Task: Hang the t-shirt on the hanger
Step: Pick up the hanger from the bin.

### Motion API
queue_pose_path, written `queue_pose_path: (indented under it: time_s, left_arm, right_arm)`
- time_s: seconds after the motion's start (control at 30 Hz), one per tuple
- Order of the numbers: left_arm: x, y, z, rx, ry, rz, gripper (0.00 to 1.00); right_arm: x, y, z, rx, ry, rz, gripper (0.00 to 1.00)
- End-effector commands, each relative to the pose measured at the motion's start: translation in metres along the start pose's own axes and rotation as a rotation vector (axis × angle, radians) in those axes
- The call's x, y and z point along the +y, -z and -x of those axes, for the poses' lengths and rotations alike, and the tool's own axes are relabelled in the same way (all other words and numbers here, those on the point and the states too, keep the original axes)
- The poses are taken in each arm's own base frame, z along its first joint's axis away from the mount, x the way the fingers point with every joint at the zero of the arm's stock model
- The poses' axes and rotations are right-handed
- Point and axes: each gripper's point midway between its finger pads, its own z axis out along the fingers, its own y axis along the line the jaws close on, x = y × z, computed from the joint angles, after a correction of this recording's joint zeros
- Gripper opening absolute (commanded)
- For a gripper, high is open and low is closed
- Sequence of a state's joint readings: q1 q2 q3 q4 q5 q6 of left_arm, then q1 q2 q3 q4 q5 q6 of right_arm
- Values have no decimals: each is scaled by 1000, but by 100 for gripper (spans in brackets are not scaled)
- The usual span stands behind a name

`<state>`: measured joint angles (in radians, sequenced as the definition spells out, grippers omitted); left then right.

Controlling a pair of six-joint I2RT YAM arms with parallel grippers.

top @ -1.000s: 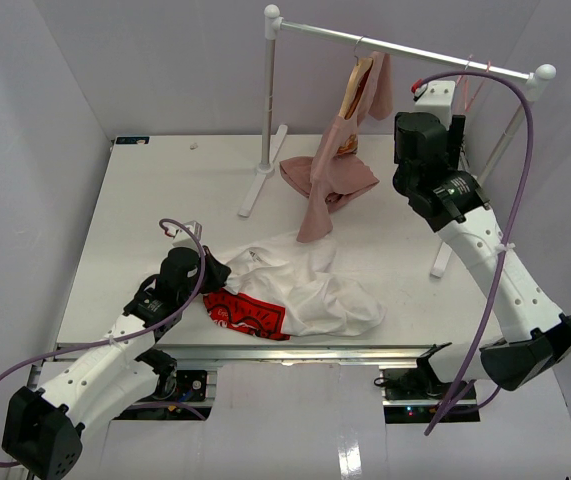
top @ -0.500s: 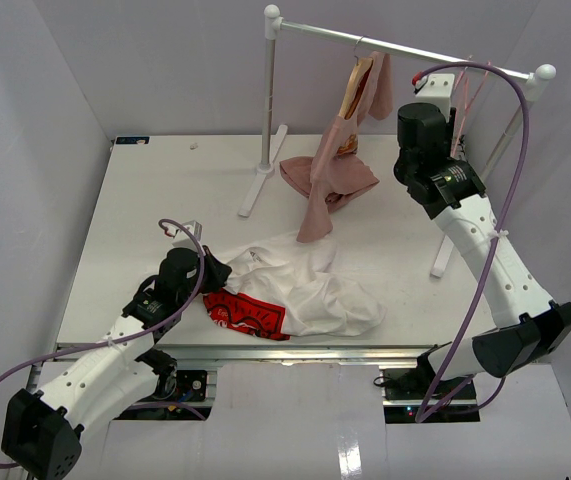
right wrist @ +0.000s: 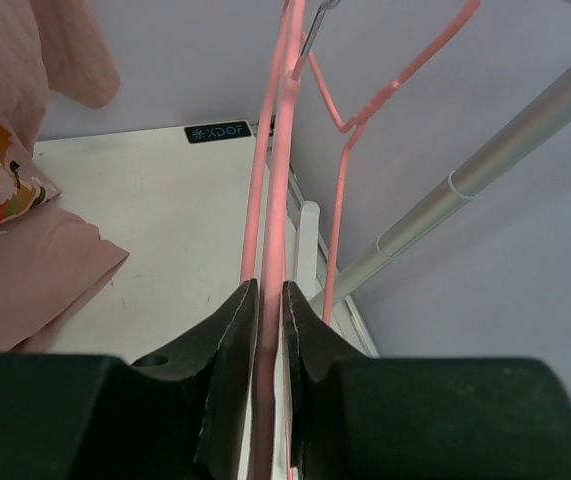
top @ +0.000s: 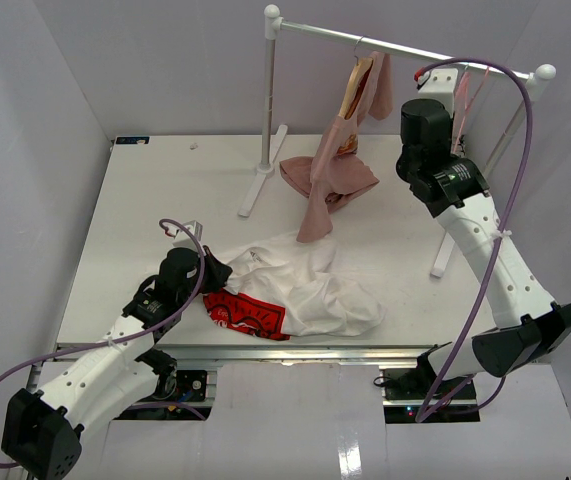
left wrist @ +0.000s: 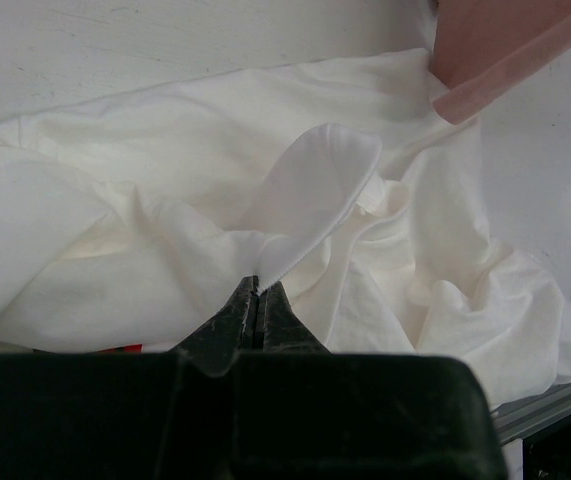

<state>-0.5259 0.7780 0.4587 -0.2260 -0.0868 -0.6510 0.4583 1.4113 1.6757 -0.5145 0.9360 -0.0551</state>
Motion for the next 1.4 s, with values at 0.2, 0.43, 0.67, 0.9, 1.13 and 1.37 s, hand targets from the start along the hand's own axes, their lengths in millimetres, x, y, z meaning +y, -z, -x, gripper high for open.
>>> queue_pose_path:
  time_s: [0.2, 0.43, 0.67, 0.9, 1.13, 1.37]
  left_arm:
    - [-22, 7, 14, -2, 13, -61, 0]
    - [-22, 10, 17, 9, 15, -46, 0]
    - [-21, -1, 7, 51, 45, -31, 0]
    - [-23, -2, 7, 47, 67, -45, 0]
    - [-26, -3, 11, 46, 62, -42, 0]
    - [-33, 1, 21, 50, 75, -36, 0]
  right_arm:
    - [-21, 15, 24, -46, -27, 1, 8]
    - [-17, 21, 34, -91, -23, 73, 8]
    - [-18, 36, 59, -214, -23, 168, 8]
    - [-18, 49, 65, -263, -22, 240, 8]
    - [-15, 65, 59, -276, -61, 331, 8]
    - [7, 92, 13, -165, -77, 529, 8]
